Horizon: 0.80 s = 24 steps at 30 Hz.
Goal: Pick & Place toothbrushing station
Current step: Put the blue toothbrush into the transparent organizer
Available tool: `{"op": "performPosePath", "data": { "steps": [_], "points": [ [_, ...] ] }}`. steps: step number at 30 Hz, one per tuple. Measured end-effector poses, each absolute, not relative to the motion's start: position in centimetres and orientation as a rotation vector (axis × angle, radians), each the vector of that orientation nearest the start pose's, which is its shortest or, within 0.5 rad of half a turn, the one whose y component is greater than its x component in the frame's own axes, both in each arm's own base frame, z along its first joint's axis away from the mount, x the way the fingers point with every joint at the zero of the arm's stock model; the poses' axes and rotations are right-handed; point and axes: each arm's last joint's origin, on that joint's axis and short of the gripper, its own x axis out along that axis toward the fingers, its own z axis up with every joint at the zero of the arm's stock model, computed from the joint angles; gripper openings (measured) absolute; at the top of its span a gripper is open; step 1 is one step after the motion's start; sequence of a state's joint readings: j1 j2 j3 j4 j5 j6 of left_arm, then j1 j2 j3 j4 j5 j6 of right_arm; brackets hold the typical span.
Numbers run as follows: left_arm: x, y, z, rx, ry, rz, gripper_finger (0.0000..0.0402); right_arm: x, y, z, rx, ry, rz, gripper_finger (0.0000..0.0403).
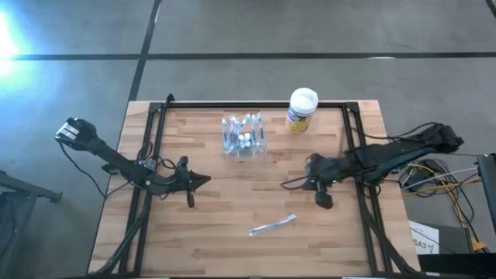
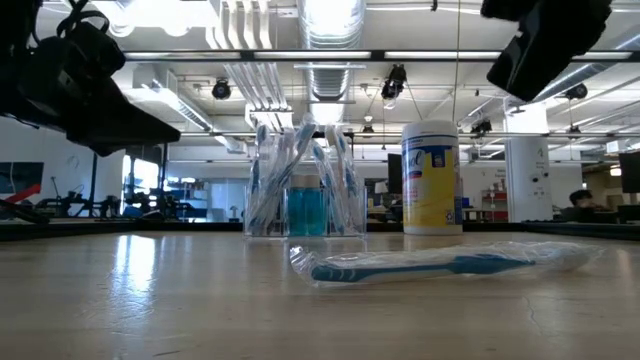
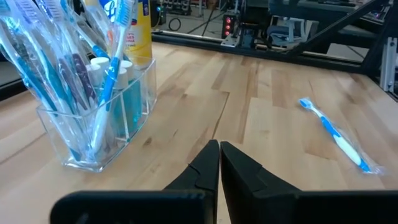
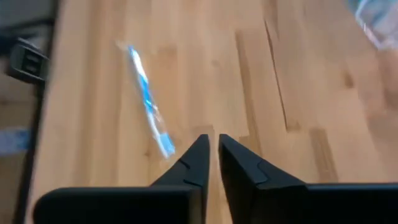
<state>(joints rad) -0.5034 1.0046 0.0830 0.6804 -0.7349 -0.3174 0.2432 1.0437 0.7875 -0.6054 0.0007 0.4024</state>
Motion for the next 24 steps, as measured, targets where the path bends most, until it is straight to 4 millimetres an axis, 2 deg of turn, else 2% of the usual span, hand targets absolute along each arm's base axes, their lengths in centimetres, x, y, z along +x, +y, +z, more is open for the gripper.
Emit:
{"op": "performPosePath", "data": {
  "steps": [4,9,14,18,24],
  "points": [
    [15.0,-6.1,14.6,-0.191,0.159,0.249,0.0020,21.8,5.9,24.1,0.236,1.000,0.065,0.0074],
    [15.0,-6.1,14.6,-0.198,0.159,0.247,0.0020,24.5,8.2,23.0,0.037,1.066,0.209,0.0140],
    [15.0,-6.1,14.6,-0.238,0.154,0.251,0.0019,27.4,10.6,22.2,-0.034,1.118,0.252,0.0193],
    [15.0,-6.1,14.6,-0.271,0.152,0.247,0.0019,29.2,12.3,20.8,-0.074,1.207,0.266,0.0212],
    [15.0,-6.2,14.6,-0.283,0.157,0.225,0.0019,31.3,14.5,17.5,-0.156,1.296,0.308,0.0215]
  ]
}}
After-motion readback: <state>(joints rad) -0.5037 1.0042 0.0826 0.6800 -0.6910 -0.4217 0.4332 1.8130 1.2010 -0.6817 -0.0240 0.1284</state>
